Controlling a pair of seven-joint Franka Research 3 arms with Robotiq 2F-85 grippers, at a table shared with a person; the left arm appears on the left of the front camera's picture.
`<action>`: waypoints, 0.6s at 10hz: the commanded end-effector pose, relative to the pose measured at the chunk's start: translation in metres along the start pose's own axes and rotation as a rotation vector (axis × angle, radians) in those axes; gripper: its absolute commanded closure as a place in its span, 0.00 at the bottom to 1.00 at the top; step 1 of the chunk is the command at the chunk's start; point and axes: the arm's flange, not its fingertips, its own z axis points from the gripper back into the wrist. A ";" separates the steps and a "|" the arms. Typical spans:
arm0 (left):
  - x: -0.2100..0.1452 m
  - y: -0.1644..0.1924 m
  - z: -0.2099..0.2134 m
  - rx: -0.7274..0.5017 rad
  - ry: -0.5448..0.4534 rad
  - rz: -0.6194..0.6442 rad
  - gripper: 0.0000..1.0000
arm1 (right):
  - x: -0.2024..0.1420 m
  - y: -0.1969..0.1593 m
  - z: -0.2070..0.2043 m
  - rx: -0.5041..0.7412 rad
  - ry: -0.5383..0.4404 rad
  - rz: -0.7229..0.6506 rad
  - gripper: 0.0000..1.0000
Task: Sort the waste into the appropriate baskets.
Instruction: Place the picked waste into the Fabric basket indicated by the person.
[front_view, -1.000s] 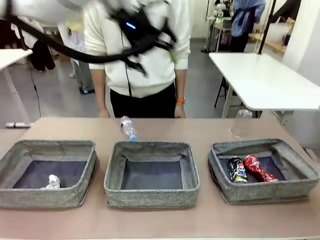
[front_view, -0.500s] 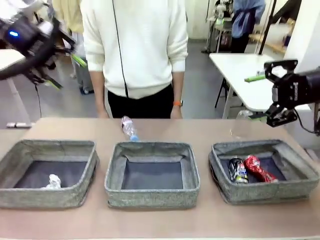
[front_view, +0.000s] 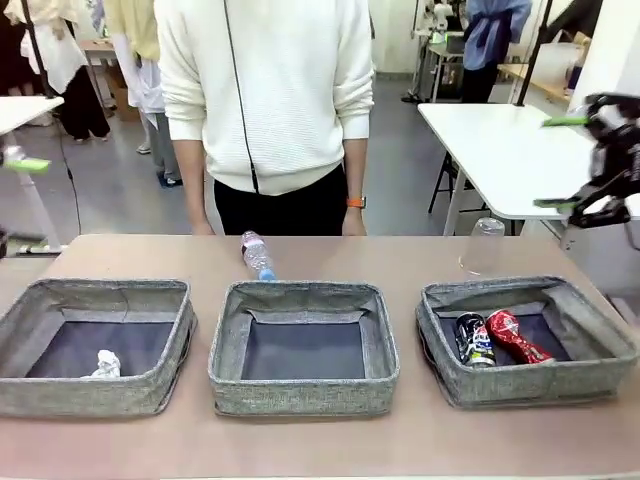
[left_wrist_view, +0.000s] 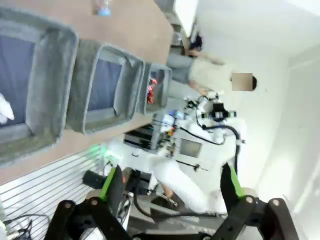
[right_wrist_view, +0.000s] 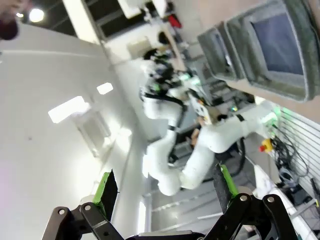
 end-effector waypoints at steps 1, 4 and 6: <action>0.020 -0.033 -0.005 0.071 -0.017 -0.005 0.00 | 0.010 0.000 0.023 0.046 -0.076 -0.010 0.00; 0.020 -0.033 -0.005 0.071 -0.017 -0.005 0.00 | 0.000 0.000 0.000 0.000 0.000 0.000 0.00; 0.020 -0.033 -0.005 0.071 -0.017 -0.005 0.00 | 0.000 0.000 0.000 0.000 0.000 0.000 0.00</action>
